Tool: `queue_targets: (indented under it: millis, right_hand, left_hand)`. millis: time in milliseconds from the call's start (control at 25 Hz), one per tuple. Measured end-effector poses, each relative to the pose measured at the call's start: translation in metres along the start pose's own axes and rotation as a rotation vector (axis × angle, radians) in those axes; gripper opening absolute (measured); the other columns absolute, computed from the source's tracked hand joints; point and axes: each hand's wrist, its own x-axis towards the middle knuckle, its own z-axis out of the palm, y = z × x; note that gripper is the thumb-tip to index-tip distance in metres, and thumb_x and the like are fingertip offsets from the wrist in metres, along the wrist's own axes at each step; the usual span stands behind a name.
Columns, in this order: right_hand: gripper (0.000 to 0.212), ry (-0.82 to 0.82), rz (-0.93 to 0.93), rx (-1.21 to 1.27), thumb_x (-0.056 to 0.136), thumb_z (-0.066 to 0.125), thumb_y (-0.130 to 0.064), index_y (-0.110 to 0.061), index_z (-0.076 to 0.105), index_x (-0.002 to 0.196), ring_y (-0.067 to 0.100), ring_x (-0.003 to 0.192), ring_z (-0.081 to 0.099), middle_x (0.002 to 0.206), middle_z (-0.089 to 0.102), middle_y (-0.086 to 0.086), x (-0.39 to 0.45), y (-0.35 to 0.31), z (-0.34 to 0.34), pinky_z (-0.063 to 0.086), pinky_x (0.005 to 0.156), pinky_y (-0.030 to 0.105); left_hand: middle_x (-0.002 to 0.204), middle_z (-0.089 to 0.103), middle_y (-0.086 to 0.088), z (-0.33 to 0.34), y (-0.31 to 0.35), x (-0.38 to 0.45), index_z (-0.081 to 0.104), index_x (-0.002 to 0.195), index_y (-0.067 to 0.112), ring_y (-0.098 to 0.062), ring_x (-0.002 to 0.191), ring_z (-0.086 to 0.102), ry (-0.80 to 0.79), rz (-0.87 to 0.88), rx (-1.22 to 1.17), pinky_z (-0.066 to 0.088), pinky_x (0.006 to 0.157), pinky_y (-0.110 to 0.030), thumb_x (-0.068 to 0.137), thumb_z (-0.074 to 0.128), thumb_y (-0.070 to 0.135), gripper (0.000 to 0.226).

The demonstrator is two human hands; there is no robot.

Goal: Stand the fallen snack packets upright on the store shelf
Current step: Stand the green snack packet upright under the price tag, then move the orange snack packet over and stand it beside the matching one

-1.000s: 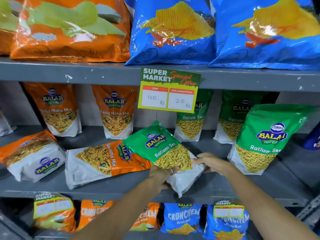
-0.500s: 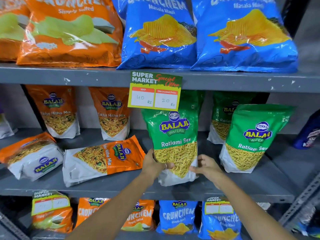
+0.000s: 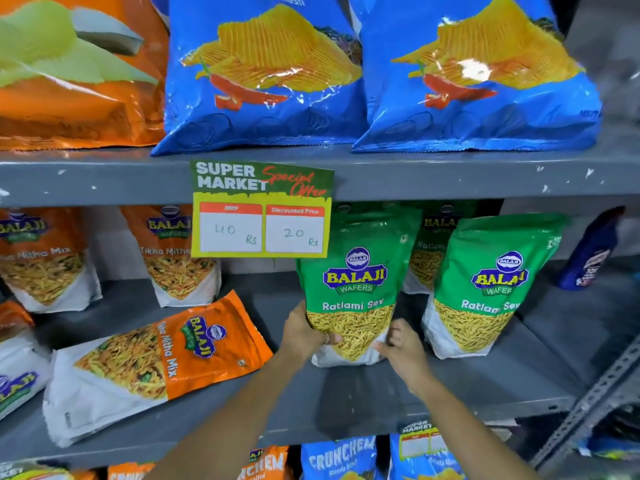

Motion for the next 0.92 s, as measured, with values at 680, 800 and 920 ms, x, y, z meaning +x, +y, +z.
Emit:
queue_targets:
  millis: [680,800,920]
  right_hand:
    - [0.025,0.414,-0.192,-0.151,0.075,0.060,0.005,-0.004,0.052,0.096,0.027,0.084,0.054,0.099,0.058,0.016,-0.048,-0.021,0.039,0.039,0.070,0.028]
    - [0.023,0.275,-0.185,-0.143,0.074,0.060,0.004,-0.007,0.054,0.093,0.030,0.084,0.057,0.096,0.058,0.010,-0.065,-0.030,0.068,0.035,0.068,0.024]
    - [0.023,0.144,-0.204,-0.116,0.075,0.058,0.004,-0.015,0.052,0.087,0.027,0.081,0.057,0.096,0.061,0.010,-0.080,-0.036,0.099,0.031,0.059,0.019]
  left_hand:
    - [0.123,0.056,-0.017,-0.067,0.010,-0.044,0.050,0.122,0.002,-0.028,0.107,0.054,0.199,0.076,0.272,0.050,0.082,-0.034,0.063,0.077,-0.008,0.066]
    - [0.112,0.056,-0.015,-0.106,0.010,-0.055,0.051,0.122,0.001,-0.028,0.101,0.055,0.265,0.127,0.312,0.051,0.063,-0.021,0.065,0.073,-0.012,0.063]
    - [0.117,0.058,-0.019,-0.148,0.013,-0.062,0.052,0.119,0.004,-0.032,0.102,0.057,0.303,0.124,0.378,0.055,0.080,-0.040,0.065,0.074,-0.011,0.060]
